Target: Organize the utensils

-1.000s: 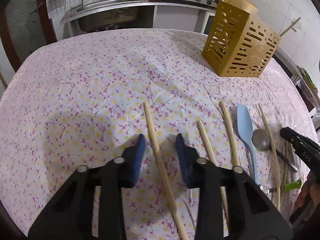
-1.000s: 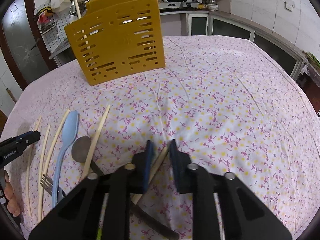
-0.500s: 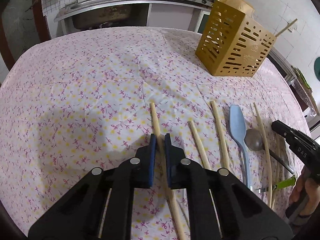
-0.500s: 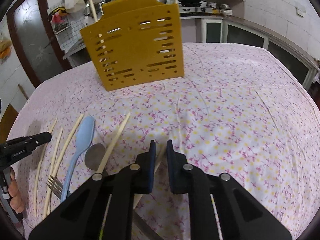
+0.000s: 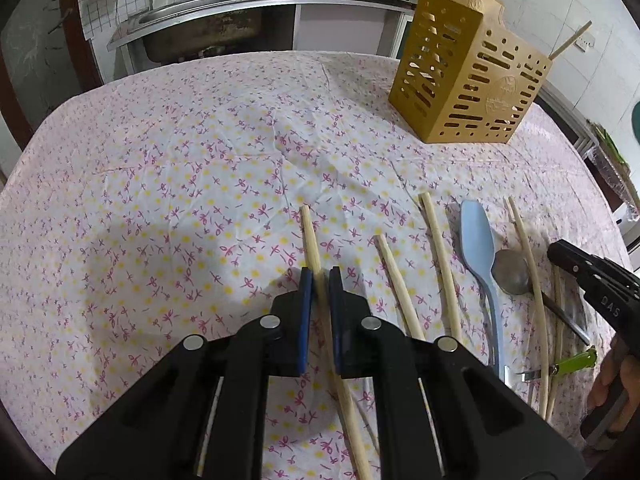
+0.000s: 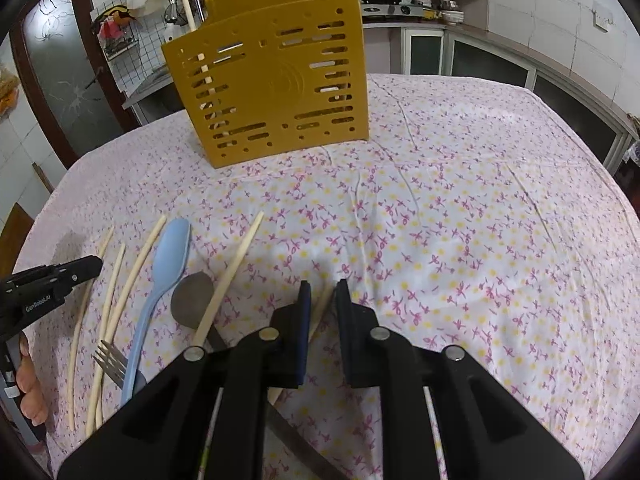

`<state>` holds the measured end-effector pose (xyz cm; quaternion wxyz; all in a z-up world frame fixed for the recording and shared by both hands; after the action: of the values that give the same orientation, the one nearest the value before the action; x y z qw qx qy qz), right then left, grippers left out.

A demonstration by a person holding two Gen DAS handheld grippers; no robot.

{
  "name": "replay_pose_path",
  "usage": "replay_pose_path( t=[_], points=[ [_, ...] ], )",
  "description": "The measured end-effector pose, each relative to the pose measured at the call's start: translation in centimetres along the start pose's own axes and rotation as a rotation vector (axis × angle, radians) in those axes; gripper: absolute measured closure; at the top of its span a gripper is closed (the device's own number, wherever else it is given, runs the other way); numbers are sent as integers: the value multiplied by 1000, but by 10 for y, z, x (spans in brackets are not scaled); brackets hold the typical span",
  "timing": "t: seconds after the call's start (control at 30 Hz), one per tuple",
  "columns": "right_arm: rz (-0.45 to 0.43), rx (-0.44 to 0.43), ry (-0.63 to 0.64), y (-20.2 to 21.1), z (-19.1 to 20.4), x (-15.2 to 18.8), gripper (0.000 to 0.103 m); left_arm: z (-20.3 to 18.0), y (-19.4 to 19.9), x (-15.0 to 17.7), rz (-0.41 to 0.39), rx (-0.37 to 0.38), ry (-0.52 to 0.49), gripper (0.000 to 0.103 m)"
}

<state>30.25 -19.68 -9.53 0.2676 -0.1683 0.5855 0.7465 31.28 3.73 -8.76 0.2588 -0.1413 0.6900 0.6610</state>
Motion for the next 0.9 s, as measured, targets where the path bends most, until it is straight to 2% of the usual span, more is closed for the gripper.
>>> replay_pose_path(
  t=[0.4,0.53,0.9],
  points=[
    [29,59,8,-1,6,7,89,-9,-6,-7,15,-36,-33,96],
    [20,44,-13,-2,2,4,90,-11,-8,-9,7,-39,-37,97],
    [-91,22,-52,20,-6,-11,91,-8,-2,-8,-11,-27,-22,98]
  ],
)
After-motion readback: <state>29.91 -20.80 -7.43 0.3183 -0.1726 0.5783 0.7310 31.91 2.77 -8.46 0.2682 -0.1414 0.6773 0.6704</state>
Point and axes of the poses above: each gripper's, at about its wrist camera, not at the fingertips, and y roughly against the way its jaws point, z to its left, x to its underside, the point moved 4 cm from there along -y, roughly the way its jaws point, and after that the axes turned 12 degrees about -y, right-handed, at the moved point
